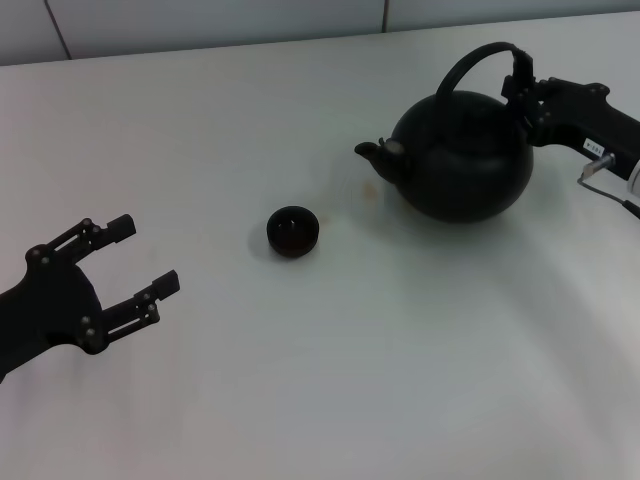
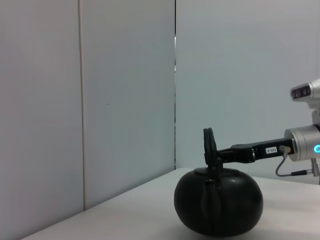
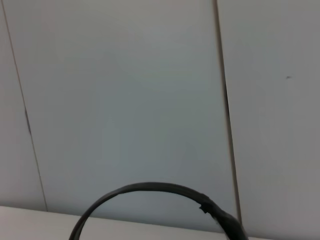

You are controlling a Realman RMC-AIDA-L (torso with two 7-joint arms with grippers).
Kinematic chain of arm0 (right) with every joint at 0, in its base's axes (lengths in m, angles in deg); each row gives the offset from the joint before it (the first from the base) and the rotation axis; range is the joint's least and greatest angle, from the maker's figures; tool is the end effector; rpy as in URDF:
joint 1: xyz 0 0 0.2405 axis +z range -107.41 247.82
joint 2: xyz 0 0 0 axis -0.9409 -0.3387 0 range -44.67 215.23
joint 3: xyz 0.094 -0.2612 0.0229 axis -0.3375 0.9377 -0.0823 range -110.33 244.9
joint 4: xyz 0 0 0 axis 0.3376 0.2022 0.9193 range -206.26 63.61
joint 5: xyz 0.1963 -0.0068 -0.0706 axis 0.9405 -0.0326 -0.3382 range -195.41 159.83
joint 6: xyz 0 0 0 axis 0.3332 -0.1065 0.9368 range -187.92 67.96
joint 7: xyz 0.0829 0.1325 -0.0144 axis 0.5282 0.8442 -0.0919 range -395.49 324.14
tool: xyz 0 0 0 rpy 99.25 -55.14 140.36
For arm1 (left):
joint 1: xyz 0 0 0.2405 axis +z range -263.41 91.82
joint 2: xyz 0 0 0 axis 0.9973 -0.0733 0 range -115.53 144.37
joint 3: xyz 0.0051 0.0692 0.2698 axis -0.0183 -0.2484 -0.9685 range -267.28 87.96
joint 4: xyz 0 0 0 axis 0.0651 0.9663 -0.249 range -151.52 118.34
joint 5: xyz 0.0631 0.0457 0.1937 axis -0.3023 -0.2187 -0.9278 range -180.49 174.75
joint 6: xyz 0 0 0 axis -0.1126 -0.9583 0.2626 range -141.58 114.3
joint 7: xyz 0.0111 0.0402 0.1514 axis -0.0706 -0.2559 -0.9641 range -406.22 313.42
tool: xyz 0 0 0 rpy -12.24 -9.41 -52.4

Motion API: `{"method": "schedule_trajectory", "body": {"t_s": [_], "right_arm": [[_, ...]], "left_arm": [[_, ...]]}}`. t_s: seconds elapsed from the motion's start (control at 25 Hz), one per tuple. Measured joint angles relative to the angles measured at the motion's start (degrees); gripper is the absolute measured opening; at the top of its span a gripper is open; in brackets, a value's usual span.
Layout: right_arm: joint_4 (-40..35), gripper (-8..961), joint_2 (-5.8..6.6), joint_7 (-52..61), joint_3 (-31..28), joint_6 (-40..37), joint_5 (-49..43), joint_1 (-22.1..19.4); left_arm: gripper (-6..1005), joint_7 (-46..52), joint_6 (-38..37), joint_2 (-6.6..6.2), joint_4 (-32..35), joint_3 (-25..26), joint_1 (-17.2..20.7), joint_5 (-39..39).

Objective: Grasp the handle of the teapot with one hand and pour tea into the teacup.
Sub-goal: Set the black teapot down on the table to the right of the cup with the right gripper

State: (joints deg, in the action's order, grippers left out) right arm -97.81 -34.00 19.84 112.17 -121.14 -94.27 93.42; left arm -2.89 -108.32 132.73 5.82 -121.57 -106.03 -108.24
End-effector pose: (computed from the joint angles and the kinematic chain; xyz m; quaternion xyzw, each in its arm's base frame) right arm 0.3424 0.3694 0.0006 -0.8047 0.2735 0.2864 0.4424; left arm -0.3201 0.2750 -0.0281 -0.9063 -0.1058 -0.3271 0.2459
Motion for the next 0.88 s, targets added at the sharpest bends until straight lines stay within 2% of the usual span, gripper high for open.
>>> {"method": "schedule_trajectory", "body": {"t_s": [0.68,0.88], "right_arm": [[3.5,80,-0.08,-8.7,0.1,-1.7,2.4,-0.2],[4.2,120,0.03,-11.5,-0.2,-2.8,2.5,-0.2]], "left_arm": [[801,0.0,-0.1,-0.02,0.0,0.2,0.0,0.0],[801,0.0,-0.1,-0.02,0.1,0.2,-0.1,0.0]]}}
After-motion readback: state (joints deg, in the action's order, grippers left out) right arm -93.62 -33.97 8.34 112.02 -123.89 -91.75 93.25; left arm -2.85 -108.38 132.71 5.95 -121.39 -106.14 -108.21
